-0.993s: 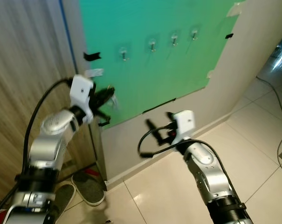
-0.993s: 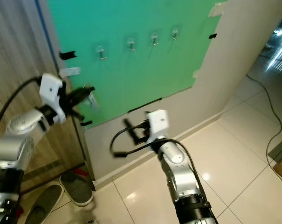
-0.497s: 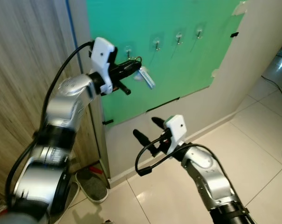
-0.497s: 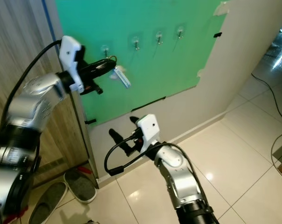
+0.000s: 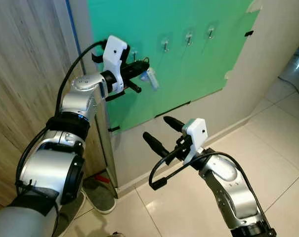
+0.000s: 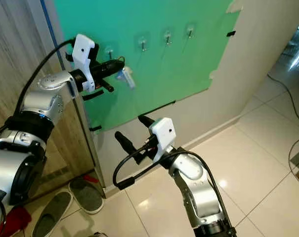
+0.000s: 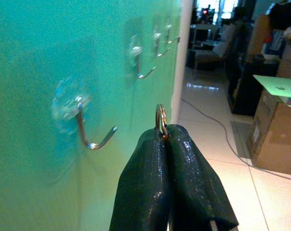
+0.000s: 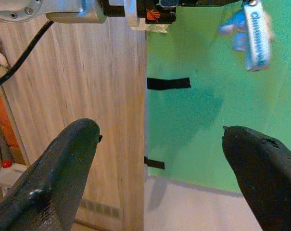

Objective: Hang keys on a hook

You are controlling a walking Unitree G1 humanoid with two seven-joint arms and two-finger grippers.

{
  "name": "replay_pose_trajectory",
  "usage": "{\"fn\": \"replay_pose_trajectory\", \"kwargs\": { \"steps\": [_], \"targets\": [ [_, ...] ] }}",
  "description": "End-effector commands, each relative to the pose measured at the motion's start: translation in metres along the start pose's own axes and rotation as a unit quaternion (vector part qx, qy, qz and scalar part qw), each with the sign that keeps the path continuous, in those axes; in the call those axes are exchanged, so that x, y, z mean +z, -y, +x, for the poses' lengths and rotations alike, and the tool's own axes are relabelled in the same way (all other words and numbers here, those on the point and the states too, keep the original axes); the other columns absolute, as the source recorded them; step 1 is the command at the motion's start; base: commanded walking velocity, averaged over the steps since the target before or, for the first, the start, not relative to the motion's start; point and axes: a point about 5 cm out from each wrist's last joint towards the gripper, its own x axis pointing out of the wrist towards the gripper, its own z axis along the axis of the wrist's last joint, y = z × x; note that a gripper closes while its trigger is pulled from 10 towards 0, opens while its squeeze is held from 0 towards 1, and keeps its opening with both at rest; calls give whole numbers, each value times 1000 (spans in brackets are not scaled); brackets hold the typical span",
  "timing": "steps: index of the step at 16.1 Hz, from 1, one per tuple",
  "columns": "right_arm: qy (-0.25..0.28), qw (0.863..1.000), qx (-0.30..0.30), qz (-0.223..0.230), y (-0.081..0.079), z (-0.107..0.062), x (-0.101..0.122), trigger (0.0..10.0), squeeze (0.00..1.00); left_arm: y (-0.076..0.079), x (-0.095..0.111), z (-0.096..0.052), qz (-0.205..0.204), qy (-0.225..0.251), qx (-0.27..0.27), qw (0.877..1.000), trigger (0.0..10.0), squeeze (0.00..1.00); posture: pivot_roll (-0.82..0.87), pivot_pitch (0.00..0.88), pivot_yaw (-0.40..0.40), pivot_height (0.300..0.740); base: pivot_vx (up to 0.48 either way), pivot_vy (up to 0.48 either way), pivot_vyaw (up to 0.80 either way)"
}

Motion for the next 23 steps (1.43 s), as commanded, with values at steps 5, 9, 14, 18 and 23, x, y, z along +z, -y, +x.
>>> {"fn": "replay_pose_trajectory", "kwargs": {
  "steps": [5,9,14,18,23],
  "targets": [
    [9,1000,2,5,-3,-3,6,10000,0,-13,11,0,-28,16,53,998,10000,0,-55,0,16,740,0,0,0],
    [5,1000,8,9,-6,-3,6,10000,0,-23,6,-4,-94,17,104,990,10000,0,-61,0,14,740,0,0,0],
    [11,1000,10,7,-6,-5,11,10000,0,-27,-7,-9,-149,5,130,980,10000,0,-64,0,11,740,0,0,0],
    [7,1000,14,6,-5,-6,11,10000,0,-35,-5,-18,-136,14,141,981,10000,0,-58,0,5,740,0,0,0],
    [4,1000,13,6,-4,-6,9,10000,0,-31,-16,-24,-23,-7,162,987,10000,0,-46,0,-1,740,0,0,0]
  ]
}}
